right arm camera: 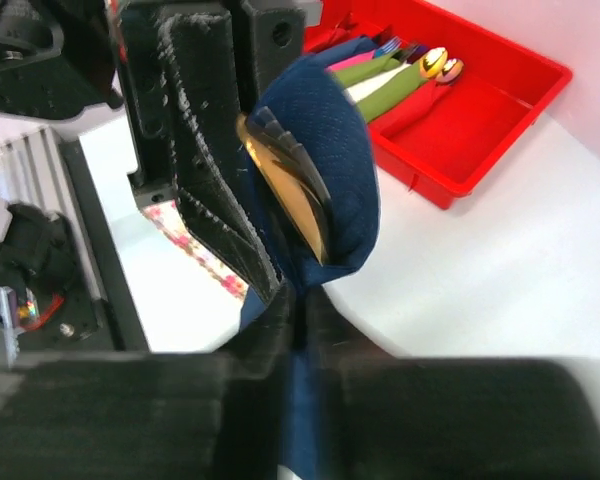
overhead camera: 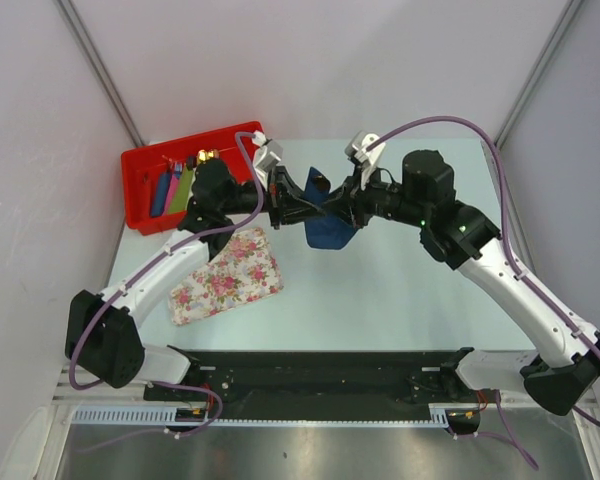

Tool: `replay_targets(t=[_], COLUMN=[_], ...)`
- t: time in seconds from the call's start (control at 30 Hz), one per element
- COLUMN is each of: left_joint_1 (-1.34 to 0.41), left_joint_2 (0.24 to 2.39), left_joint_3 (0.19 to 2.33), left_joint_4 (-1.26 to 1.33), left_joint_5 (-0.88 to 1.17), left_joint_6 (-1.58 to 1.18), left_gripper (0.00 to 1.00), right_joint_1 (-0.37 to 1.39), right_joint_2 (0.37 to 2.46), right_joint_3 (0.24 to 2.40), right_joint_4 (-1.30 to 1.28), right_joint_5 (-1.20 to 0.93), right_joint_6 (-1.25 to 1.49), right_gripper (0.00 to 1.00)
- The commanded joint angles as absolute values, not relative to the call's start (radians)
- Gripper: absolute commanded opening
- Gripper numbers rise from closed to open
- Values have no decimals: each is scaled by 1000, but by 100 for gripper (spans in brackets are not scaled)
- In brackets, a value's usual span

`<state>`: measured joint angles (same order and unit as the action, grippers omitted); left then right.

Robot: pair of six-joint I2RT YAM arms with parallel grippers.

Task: Place the utensils on the paper napkin and roll it up

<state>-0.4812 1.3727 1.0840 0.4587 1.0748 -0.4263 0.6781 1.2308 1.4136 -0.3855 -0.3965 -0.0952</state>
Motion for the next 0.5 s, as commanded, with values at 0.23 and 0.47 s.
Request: replay_targets(t=[0.23, 0.47], left_joint_1=[-451, -446], left_joint_2=[1367, 1361], left_joint_3=[1088, 1103], left_joint_4=[644, 716], left_joint_5=[1127, 1164], left_joint_6=[-558, -610], left_gripper=[0, 0], right_joint_1=[597, 480], right_joint_2=[1101, 1078], right_joint_3=[1414, 1379], right_joint_4=[-446, -607], right_joint_5=[-445, -604], right_joint_6=[-107, -173], right_gripper=[83, 69])
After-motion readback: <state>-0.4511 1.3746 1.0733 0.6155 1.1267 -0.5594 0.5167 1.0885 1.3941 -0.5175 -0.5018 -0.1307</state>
